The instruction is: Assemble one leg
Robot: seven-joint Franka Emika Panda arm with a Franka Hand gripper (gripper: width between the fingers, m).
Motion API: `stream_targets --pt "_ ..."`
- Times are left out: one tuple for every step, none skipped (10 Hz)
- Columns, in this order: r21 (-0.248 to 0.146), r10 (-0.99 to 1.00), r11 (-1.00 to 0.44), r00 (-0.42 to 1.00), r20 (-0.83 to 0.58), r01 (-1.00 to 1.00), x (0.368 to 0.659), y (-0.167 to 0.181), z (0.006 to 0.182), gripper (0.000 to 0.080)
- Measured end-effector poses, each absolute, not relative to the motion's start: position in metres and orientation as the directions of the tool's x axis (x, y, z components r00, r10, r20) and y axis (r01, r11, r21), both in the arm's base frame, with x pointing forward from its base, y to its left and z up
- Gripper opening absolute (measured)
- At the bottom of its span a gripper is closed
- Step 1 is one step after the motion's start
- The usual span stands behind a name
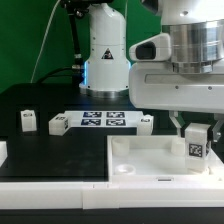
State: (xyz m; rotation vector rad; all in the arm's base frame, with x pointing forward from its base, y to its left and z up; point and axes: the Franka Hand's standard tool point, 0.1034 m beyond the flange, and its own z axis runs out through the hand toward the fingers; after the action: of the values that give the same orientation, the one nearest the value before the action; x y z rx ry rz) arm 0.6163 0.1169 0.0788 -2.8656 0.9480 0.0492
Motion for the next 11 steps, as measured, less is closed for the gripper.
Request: stream_targets --pt "-0.106 -0.698 -0.703 0.711 -0.09 -0.703 0.6167 0.1201 0.0778 0.0295" --pt "-0.093 -0.798 -0.586 0.593 -0.107 -0.805 0.6178 0.1239 0.0775 0.0295" --pt "-0.081 -0.851 -0.506 0.513 -0.115 -0.859 0.6181 0.1271 0.0779 0.0295" --pt "-0.066 -0.899 -0.413 0.418 -0.129 -0.908 0.6185 0.1281 0.0786 0.0295" --pt "-0.064 -0.911 -0.384 0.39 -0.135 -0.921 0.6186 0.1287 0.0786 0.0295" --pt "-0.069 -0.897 -0.415 0.421 -0.132 -0.907 0.6187 0.1288 0.0787 0.039" --pt "-0.079 -0.863 -0.483 0.49 -0.126 -0.872 0.6198 0.128 0.0798 0.039" --pt "-0.084 -0.819 -0.555 0.561 -0.122 -0.828 0.6213 0.1263 0.0819 0.0575" --pt "-0.101 -0.736 -0.66 0.668 -0.108 -0.744 0.6228 0.1263 0.0832 0.0626" --pt "-0.11 -0.606 -0.784 0.791 -0.081 -0.611 0.6228 0.1254 0.0829 0.0645" --pt "-0.108 -0.481 -0.868 0.875 -0.055 -0.484 0.6228 0.1248 0.0826 0.0645"
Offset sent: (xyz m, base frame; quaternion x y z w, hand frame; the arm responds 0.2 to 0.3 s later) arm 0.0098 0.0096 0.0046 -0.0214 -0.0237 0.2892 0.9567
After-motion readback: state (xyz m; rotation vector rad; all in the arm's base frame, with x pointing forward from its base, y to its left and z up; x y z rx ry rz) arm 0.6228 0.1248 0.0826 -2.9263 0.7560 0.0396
